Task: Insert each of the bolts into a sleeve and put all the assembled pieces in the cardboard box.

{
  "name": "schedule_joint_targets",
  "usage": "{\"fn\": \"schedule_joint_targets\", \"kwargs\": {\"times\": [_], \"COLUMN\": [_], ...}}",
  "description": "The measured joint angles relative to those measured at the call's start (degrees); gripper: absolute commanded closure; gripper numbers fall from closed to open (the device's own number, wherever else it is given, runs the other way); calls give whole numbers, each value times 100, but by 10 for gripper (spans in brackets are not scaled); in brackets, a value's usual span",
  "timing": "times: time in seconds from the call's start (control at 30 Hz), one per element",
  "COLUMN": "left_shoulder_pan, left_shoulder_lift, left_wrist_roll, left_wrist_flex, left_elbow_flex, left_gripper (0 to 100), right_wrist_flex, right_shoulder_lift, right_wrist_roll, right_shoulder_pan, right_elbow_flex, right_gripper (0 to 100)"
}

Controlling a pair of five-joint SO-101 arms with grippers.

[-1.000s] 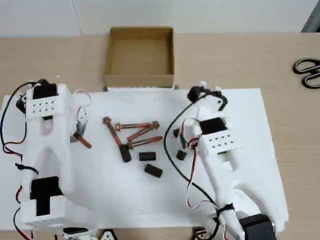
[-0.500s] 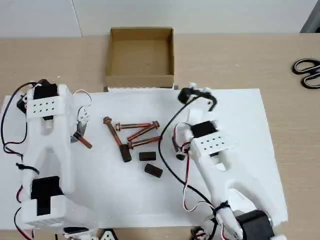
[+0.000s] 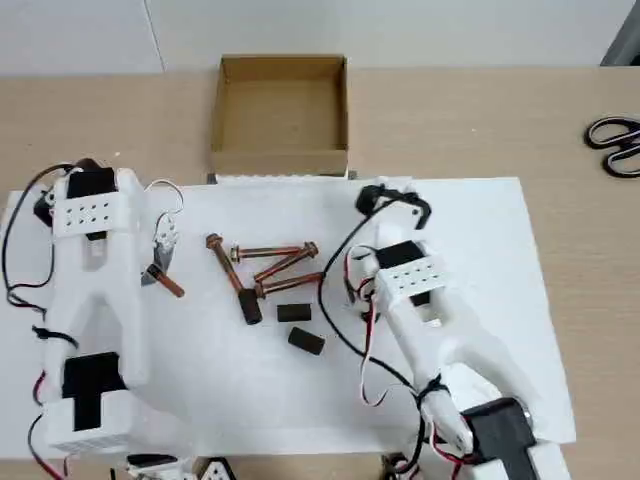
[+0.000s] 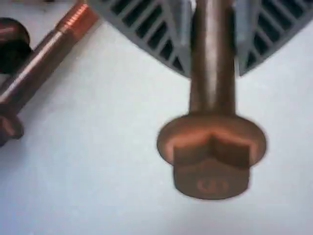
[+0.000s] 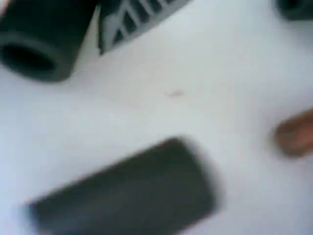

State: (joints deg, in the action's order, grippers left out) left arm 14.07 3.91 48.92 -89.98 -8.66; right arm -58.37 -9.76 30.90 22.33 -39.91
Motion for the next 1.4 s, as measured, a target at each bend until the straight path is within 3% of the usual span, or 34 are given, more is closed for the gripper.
{"fn": "schedule_joint_targets", "kwargs": {"times": [0.4, 0.63, 0.77, 0.97, 1.2, 1.4], "left_shoulder_pan": [0, 0, -193, -1187, -1925, -2224], "left_shoulder_lift": [0, -255, -879, -1670, -1873, -1873], "left_wrist_roll": [-26, -756, -1292, -2347, -2444, -2444], "left_wrist_flex": [0, 0, 105, 949, 1477, 2057], "left_elbow_flex": [0, 448, 1073, 1442, 1442, 1442], "left_gripper": [993, 993, 993, 994, 994, 994], "right_wrist_flex": [-536, -1626, -1626, -598, 993, 3332], "right_shoulder_lift": [26, -44, -615, -1433, -2629, -4079], "right_wrist_roll": [0, -316, -782, -1943, -3226, -3516], "right_shoulder_pan": [0, -9, -79, -193, -185, -185], "right_elbow_flex": [413, 1363, 1952, 1837, 273, -1802], "right_gripper": [996, 996, 996, 996, 996, 996]}}
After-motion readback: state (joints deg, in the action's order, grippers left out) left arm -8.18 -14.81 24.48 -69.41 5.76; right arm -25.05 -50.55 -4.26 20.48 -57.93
